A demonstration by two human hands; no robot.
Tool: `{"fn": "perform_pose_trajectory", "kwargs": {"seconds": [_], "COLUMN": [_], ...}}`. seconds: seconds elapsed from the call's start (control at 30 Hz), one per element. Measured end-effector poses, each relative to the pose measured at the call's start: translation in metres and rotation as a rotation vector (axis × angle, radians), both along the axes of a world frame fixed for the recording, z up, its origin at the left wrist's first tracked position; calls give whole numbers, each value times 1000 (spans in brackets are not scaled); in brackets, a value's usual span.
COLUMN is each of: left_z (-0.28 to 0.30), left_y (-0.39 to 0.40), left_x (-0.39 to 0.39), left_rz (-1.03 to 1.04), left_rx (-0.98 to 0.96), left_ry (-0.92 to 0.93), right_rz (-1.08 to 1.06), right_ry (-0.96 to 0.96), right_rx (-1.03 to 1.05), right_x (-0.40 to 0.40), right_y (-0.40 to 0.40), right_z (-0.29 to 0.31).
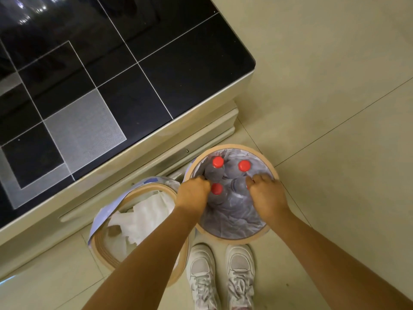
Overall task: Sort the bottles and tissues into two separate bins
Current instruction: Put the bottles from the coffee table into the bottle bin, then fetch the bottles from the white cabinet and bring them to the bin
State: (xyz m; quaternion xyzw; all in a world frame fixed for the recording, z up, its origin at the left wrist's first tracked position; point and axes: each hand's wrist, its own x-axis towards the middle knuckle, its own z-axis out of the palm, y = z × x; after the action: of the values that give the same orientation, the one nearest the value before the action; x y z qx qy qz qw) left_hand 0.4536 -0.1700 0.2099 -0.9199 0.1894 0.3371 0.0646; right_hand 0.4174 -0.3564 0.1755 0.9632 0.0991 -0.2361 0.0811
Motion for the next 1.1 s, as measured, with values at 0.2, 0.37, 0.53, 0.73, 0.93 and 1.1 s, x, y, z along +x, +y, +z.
{"fn": "perform_pose_trajectory", "kwargs": {"seconds": [0.2, 0.37, 0.53, 0.73, 0.93, 1.1], "left_z": [23, 52, 80, 144, 252, 355], "left_y": [3, 3, 3, 0, 1, 0], "left_x": [6, 0, -6, 6, 28, 34], "left_rz": [-25, -13, -27, 75, 80, 59], "left_rx": [36, 53, 56, -99, -242, -312], "left_ry": [-39, -61, -22, -161, -265, -380], "right_rz": [-86, -88, -75, -103, -88, -148], "right_ry": [-68, -129, -179, -231, -324, -415], "right_rx": [128, 188, 222, 259, 311, 414], "right_x": [8, 8, 7, 8, 29, 44], "right_y": [-4, -12, -15, -9, 3, 7], "right_z": [23, 54, 98, 166, 270, 373]}}
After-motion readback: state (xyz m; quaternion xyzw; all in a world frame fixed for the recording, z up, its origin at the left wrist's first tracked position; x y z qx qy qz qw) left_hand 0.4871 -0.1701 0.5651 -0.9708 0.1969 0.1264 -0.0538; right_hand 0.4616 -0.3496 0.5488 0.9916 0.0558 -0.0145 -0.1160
